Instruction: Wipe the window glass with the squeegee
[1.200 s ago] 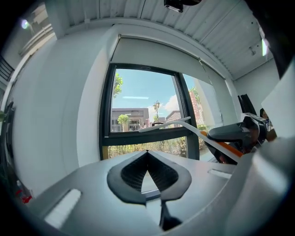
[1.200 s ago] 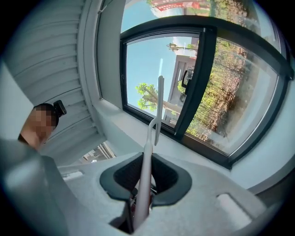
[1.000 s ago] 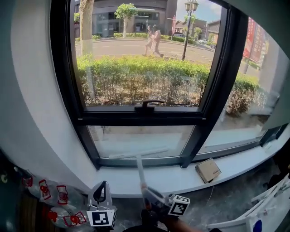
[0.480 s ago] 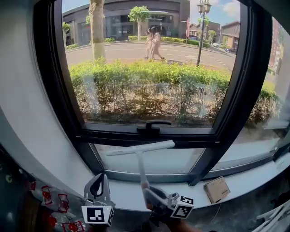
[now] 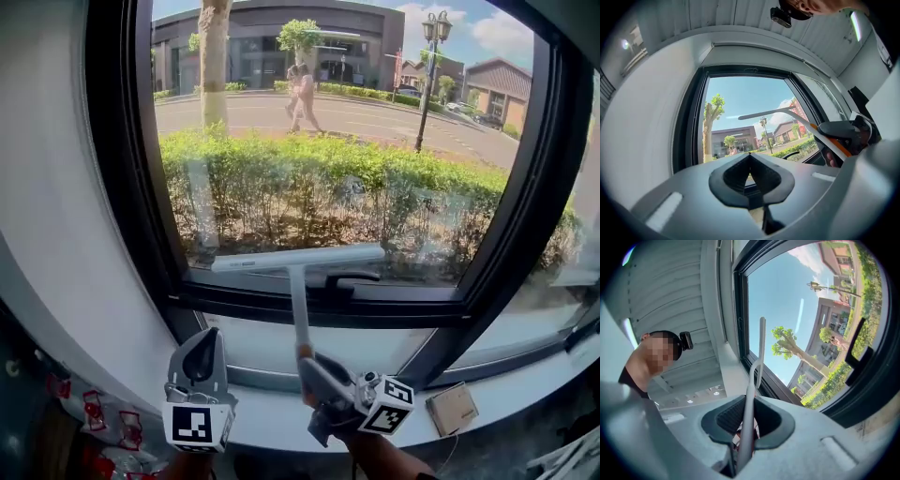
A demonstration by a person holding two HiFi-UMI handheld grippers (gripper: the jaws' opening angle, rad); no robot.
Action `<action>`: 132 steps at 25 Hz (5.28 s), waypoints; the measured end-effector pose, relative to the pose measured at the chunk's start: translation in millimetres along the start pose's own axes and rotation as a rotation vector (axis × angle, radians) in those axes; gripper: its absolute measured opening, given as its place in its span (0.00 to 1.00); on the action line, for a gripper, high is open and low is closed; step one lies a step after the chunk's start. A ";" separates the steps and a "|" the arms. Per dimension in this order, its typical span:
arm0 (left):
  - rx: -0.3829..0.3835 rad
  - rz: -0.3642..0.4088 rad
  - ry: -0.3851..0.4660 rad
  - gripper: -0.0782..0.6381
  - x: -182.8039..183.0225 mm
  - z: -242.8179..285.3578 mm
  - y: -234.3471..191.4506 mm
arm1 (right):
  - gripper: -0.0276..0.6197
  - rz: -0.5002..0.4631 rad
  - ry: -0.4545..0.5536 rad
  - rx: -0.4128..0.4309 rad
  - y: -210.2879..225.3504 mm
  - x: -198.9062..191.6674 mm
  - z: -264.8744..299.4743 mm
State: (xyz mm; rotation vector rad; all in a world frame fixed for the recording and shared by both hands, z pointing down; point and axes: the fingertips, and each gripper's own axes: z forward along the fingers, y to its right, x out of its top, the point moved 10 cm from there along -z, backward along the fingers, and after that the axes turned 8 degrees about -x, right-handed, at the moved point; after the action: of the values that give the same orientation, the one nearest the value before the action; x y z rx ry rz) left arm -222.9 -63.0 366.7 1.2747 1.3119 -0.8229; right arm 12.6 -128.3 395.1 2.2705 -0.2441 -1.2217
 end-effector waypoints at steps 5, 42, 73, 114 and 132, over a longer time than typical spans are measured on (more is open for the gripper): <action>-0.014 0.010 0.080 0.13 33.0 30.0 -51.8 | 0.11 -0.055 0.051 0.023 0.0 13.4 60.1; 0.080 0.265 0.337 0.13 209.4 125.5 -207.8 | 0.11 -0.284 0.193 0.304 -72.5 240.4 422.6; 0.031 0.133 0.221 0.13 123.7 130.7 -159.7 | 0.12 -0.131 0.054 0.191 8.7 130.2 328.9; 0.059 0.292 0.386 0.13 241.8 160.2 -127.8 | 0.11 -0.275 0.204 0.272 -39.7 321.5 322.8; 0.026 0.246 0.303 0.13 206.4 183.6 -109.4 | 0.11 -0.201 0.126 0.271 1.0 267.0 279.4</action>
State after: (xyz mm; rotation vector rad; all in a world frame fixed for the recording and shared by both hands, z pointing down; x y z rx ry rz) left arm -255.9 -214.1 113.1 1.5907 1.3469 -0.4880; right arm -62.5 -341.3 81.6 2.6498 -0.1436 -1.1980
